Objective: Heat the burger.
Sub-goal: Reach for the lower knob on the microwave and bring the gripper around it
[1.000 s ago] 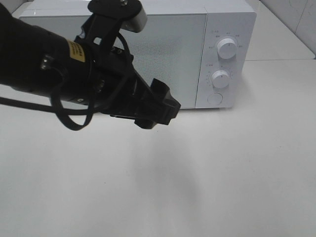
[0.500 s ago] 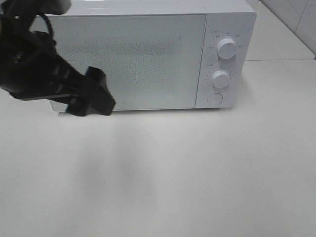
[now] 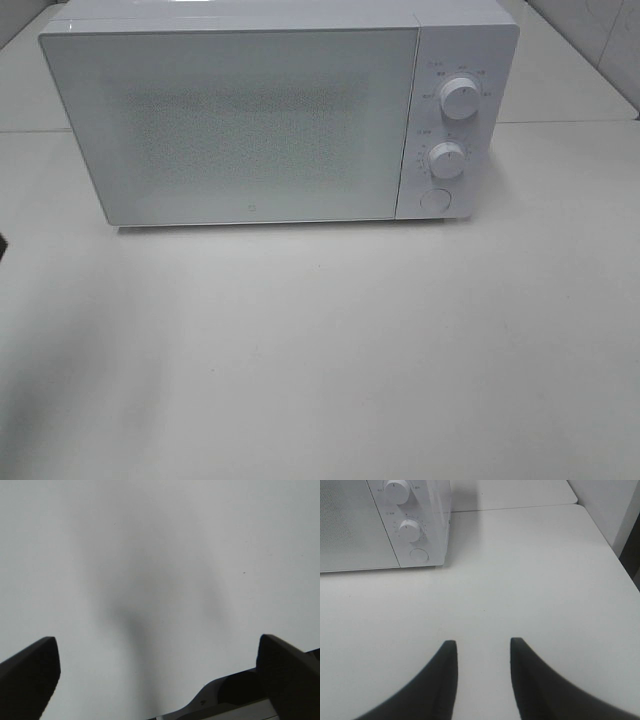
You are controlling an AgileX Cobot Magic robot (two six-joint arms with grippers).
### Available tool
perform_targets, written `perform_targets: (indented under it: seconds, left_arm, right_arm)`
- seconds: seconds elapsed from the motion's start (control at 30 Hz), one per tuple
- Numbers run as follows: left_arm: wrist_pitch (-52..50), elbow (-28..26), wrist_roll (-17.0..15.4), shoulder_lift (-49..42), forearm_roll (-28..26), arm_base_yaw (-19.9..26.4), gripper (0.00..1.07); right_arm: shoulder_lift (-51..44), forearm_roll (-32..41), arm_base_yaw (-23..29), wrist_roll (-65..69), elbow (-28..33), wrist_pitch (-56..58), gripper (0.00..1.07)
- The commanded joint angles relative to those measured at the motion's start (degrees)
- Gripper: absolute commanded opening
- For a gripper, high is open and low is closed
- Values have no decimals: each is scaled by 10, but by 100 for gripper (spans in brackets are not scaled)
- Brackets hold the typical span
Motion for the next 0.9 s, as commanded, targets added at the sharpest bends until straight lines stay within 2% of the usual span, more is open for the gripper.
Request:
perform_targets:
  seconds: [0.03, 0.07, 0.1, 0.17, 0.33, 0.53, 0.67, 0.9]
  left_arm:
    - [7, 30, 12, -31, -9, 33, 102]
    - [9, 56, 17, -53, -9, 60, 102]
    - [9, 56, 17, -53, -9, 60, 102]
    - [17, 93, 27, -91, -11, 93, 102]
    - [30, 139, 27, -167, -10, 125, 102]
    - [41, 171, 25, -255, -9, 125, 102]
    - [52, 174, 25, -290, -5, 125, 102]
    - [52, 174, 25, -405, 16, 125, 102]
  right_arm:
    - [-17, -1, -2, 0, 1, -4, 38]
    - [-17, -1, -2, 0, 1, -4, 38]
    - [-17, -1, -2, 0, 1, -4, 38]
    - [-17, -1, -2, 0, 1, -4, 38]
    - [-17, -1, -2, 0, 1, -4, 38]
    - [-17, -1, -2, 0, 1, -4, 38]
    - [-17, -1, -2, 0, 1, -4, 38]
    - [-17, -1, -2, 0, 1, -4, 38]
